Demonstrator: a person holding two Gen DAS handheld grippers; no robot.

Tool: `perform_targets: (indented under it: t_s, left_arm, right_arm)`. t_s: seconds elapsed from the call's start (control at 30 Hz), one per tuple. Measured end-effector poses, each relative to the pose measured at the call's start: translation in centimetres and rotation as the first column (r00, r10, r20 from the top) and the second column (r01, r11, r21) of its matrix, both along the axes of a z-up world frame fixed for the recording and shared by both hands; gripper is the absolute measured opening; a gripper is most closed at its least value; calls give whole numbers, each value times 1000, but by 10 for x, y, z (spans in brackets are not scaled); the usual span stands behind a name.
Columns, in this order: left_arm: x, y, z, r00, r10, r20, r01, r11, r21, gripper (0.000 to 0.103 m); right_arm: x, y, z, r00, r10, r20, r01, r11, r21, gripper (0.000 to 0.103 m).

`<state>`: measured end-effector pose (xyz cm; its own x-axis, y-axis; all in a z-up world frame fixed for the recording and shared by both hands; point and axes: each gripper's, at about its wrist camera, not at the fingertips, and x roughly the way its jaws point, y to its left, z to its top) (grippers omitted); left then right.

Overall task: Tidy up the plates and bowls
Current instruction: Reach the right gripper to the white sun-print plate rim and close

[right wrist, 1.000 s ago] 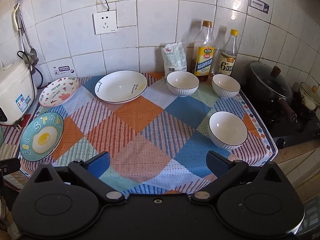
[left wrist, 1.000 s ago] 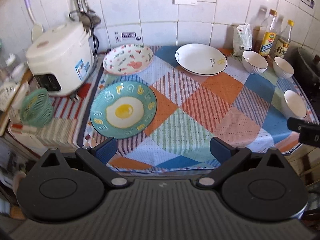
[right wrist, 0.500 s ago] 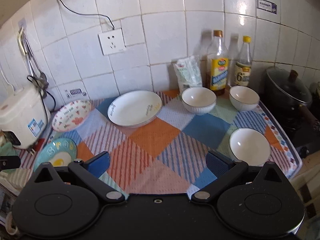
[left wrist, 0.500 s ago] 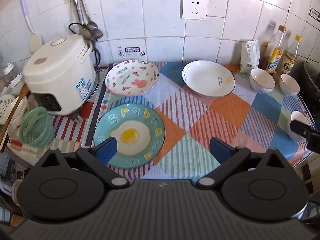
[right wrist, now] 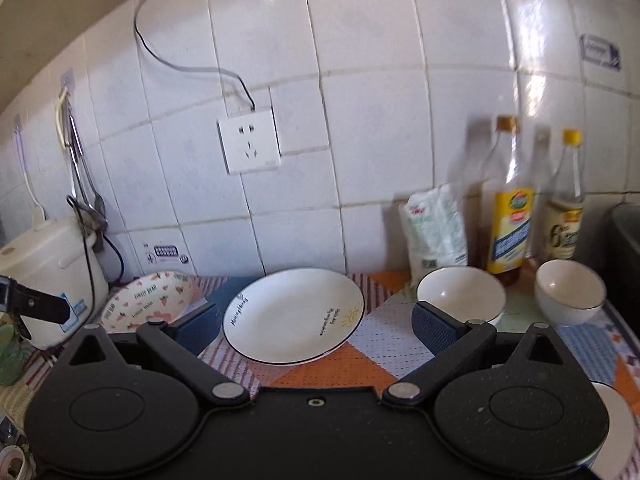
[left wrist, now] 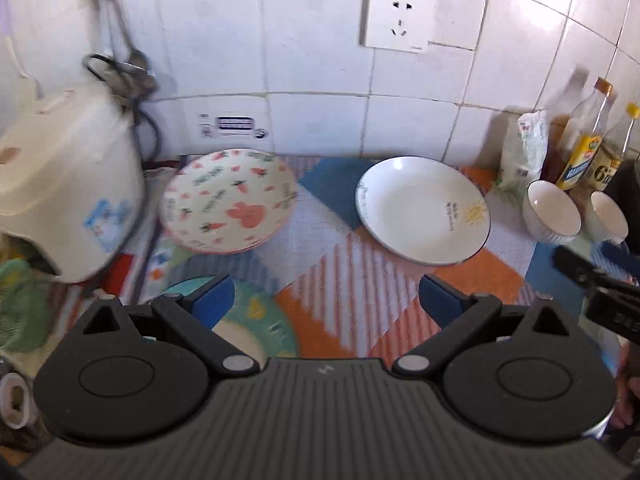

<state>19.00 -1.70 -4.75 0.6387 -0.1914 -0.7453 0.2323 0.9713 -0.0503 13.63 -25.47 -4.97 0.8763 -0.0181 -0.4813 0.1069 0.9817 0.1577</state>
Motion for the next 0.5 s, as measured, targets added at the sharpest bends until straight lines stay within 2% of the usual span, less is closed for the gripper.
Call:
perform_targets:
  t_s: [0.13,0.27,0.43,0.5]
  left_arm:
    - [33,-18,-29,1000,-10,-8,10,1000,6,100]
    - [63,-34,-58,999,-19,-47,18,1000,-17,100]
    - [92,-53,-88,997,-12,-70,14,999,33,100]
    - [103,-57,-97,997,-12,-81,15,999,37,100]
  right_arm:
    - [35,-19,-31,999,38,-39,-33,994,106,99]
    - [66,-32,-64,992,55,-111,-37,986,160,89]
    - [95,-59,-96,982,-7,-190,65,953,297,81]
    - [105,-67,-102,975,-31,-219,103,941,322,79]
